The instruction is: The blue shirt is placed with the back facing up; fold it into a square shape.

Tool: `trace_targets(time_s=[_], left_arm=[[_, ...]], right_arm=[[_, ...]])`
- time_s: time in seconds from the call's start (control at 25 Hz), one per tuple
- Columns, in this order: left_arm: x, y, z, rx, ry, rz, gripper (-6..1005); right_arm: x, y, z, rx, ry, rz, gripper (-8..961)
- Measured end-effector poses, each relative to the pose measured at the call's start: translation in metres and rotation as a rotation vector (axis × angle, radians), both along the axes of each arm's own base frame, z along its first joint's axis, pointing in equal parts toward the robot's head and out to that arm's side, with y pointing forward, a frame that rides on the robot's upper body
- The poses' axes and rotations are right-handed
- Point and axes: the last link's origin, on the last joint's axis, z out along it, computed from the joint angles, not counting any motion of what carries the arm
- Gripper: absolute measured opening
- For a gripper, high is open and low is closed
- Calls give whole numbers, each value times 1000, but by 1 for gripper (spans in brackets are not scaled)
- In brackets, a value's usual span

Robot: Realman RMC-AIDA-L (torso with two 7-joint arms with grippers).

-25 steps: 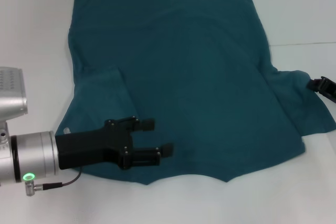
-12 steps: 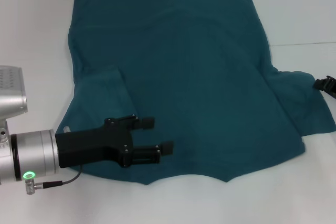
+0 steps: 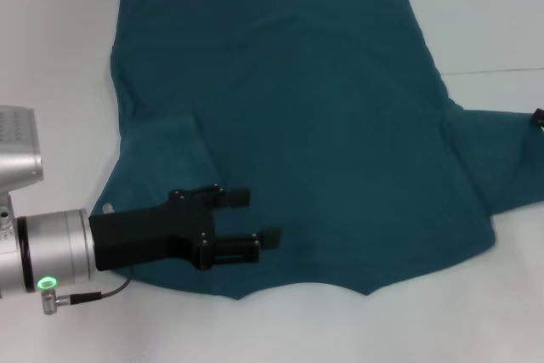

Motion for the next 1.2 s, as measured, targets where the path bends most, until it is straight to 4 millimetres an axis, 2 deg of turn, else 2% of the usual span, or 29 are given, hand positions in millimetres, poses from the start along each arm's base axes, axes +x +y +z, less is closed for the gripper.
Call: trace_targets(time_s=[0.68, 1.2], left_arm=[[0, 0, 0, -7, -4, 11, 887], [0, 1, 0, -3, -3, 13, 887]], right_arm=[[-17, 24, 8, 8, -147, 55, -1], [-22, 29, 5, 0, -156, 68, -1]])
